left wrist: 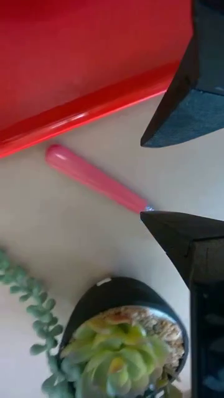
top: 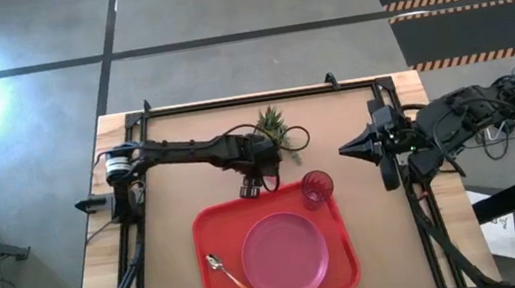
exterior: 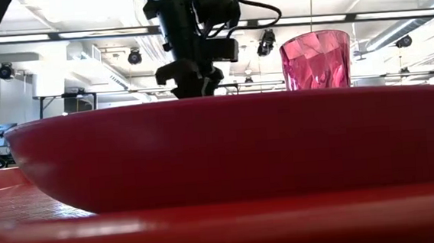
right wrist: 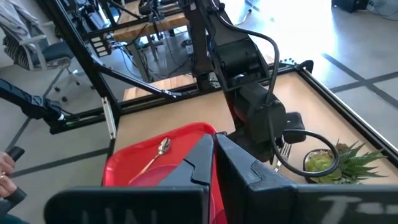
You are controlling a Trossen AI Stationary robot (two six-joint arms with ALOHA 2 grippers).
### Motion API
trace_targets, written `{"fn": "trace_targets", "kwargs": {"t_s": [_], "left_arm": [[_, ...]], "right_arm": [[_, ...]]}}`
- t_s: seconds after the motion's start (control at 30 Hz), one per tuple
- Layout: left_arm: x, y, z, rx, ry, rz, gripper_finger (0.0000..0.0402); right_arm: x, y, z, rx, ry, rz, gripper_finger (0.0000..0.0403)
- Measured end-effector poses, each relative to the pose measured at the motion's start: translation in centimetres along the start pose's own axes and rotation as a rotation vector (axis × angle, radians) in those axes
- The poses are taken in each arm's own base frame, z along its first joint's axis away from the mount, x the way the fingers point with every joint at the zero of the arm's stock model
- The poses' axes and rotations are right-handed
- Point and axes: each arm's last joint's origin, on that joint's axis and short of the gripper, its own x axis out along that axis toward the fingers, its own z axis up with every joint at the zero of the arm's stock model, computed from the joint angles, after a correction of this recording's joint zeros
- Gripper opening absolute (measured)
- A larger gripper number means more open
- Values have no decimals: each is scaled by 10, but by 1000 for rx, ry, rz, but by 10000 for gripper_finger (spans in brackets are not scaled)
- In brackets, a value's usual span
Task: Pick and place plate/cup/fork/spoon on tray
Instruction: Put the pink fork on the orange tray at the right of the pink plate
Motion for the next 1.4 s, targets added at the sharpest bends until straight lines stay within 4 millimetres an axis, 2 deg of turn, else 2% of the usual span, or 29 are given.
{"fn": "trace_targets", "kwargs": {"t_s": [0.33, 0.73, 0.9, 1.17, 1.27, 1.4], "left_arm": [[6, 6, -4, 0, -12, 13, 161], [25, -2, -17, 2, 20, -2, 161], [28, 6, -14, -32, -79, -53, 160], [32, 15, -25, -83, -33, -85, 160], [37, 15, -27, -87, -18, -99, 160], [53, 13, -29, -77, 26, -121, 160]], "right_arm": [[0, 0, 0, 9, -1, 1, 9], [1, 0, 0, 9, -2, 1, 9], [3, 1, -1, 6, 4, -1, 9], [6, 2, -2, 2, 19, 7, 9], [8, 3, -2, 0, 25, 7, 9], [9, 4, -3, -1, 29, 8, 9]]}}
